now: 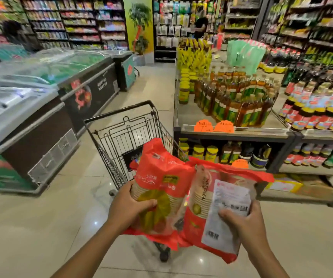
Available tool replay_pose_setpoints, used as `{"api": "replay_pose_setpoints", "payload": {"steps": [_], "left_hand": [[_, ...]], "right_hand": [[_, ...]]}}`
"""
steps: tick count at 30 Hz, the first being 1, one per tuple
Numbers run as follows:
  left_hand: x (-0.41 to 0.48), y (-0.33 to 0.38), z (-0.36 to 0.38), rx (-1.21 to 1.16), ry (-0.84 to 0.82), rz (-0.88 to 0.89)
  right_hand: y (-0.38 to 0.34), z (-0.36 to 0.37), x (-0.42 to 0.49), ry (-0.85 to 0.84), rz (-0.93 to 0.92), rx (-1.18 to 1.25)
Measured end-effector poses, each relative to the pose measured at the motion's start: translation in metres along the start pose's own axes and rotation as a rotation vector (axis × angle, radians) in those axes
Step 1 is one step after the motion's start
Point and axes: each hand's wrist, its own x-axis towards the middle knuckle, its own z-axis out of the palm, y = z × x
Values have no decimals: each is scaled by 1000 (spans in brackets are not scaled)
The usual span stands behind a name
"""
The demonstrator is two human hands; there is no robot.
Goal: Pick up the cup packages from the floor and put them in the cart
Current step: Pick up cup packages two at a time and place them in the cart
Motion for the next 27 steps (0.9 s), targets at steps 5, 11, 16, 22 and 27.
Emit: {"api": "replay_pose_setpoints", "payload": {"steps": [5,11,16,22,27], "left_hand": [[63,-13,-21,53,21,-61],[164,6,-44,171,19,-72],[234,4,-43,190,-27,-94],[354,-21,-28,246,-206,-145],[491,-92,8,334,-467,-197]], "right_hand": [[7,65,60,-47,74,38],[14,130,134,-54,151,102],[20,149,183,7,246,138],[75,164,212,273,438,190],[159,200,224,430,627,142]]}}
